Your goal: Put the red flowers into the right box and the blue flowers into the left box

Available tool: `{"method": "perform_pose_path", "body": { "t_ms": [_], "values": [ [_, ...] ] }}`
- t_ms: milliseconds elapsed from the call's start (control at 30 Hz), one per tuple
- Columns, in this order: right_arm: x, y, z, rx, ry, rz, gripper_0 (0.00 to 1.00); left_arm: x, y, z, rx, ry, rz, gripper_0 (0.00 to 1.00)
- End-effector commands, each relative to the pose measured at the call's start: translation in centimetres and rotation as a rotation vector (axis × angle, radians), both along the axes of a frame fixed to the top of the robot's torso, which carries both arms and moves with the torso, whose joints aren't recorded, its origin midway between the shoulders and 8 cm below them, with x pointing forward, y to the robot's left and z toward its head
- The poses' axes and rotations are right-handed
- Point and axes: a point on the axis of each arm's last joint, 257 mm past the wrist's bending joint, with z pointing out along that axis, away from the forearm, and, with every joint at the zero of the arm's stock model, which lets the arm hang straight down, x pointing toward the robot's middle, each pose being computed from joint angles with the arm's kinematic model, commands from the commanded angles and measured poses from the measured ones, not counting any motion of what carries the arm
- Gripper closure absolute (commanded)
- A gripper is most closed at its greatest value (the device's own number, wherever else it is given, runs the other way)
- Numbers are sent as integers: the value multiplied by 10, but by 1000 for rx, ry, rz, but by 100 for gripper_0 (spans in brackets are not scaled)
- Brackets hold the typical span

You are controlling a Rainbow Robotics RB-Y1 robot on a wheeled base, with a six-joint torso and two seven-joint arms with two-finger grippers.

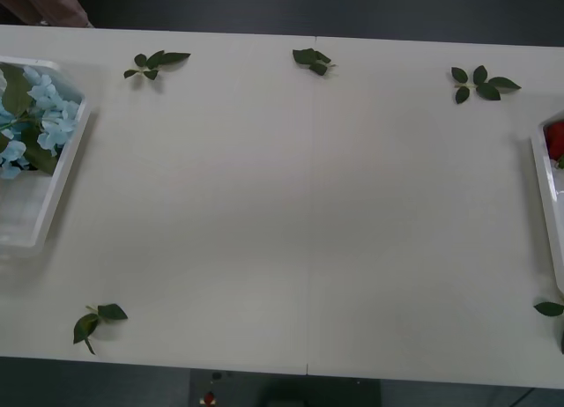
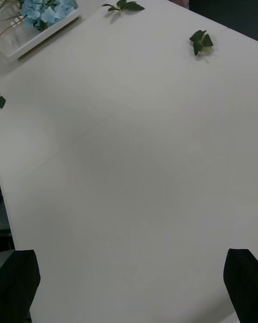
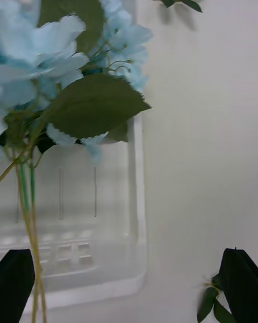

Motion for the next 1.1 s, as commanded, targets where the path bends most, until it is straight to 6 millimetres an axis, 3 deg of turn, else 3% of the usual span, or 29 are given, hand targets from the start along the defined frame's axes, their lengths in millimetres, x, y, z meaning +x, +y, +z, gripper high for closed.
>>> {"method": "perform_pose_path", "body": {
  "t_ms": [33,233,467,533,967,1100],
  "values": [
    [11,14,16,-1,-53,28,0,18,-22,34,57,-25,0,0],
    [20,27,26,-50,-118,39,0,37,-66,53,84,-80,-22,0],
    [27,41,32,-64,-167,50,0,60,-135,63,6,-182,-138,0],
    [29,46,36,-74,-187,56,0,65,-164,65,-24,-232,-206,0],
    [30,46,37,-75,-196,51,0,60,-305,89,-207,-432,-468,0],
    [30,46,37,-75,-196,51,0,56,-334,97,-229,-458,-528,0]
  ]
}}
